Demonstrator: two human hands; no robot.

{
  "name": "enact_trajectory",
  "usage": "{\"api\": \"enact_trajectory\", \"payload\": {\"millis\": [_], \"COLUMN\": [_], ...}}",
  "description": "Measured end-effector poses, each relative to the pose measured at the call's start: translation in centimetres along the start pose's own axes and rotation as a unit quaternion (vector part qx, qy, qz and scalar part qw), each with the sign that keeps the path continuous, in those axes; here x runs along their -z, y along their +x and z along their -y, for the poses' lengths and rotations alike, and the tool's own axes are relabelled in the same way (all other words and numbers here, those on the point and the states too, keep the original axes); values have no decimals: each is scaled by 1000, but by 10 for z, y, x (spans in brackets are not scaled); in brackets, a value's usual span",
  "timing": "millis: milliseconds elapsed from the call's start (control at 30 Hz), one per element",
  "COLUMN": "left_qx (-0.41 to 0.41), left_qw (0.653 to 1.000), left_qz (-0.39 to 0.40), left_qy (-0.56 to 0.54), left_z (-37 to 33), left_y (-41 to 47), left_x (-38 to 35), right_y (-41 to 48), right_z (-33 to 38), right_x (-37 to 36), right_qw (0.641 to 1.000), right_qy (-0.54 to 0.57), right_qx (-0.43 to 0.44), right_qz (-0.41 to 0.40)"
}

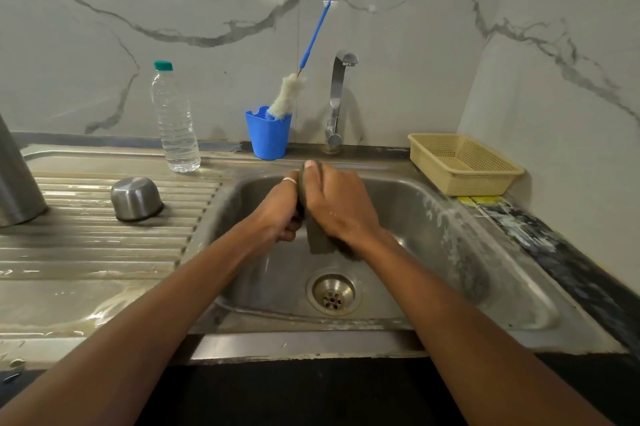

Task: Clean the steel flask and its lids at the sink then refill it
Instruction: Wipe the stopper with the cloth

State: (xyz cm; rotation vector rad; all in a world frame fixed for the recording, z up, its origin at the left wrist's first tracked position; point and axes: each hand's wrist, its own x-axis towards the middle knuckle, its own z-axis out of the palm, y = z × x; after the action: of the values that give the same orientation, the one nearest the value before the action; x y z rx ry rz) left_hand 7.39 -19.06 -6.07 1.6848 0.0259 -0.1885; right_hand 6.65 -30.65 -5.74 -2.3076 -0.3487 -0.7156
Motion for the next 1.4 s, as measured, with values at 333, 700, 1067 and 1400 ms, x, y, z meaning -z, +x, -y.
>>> {"api": "enact_trajectory", "payload": {"millis": [333, 700, 1067, 1400], "left_qx": [-442, -176, -198, -329], "left_qw": [816, 973, 965, 914], "left_qz": [-116, -109, -32, -97], "left_qy": [354, 106, 167, 219], "left_z": [18, 10, 15, 15], "left_y": [7, 5, 12, 1], "left_x": [17, 6, 9, 9], "right_y": [6, 6, 5, 12], "right_z": [2, 5, -3, 3], "right_x": [10, -5, 3, 12], "right_qw": [844, 1000, 989, 888], "right_qy": [379, 19, 14, 284], "right_qx": [-324, -11, -128, -307], "right_qz": [199, 12, 72, 188]}}
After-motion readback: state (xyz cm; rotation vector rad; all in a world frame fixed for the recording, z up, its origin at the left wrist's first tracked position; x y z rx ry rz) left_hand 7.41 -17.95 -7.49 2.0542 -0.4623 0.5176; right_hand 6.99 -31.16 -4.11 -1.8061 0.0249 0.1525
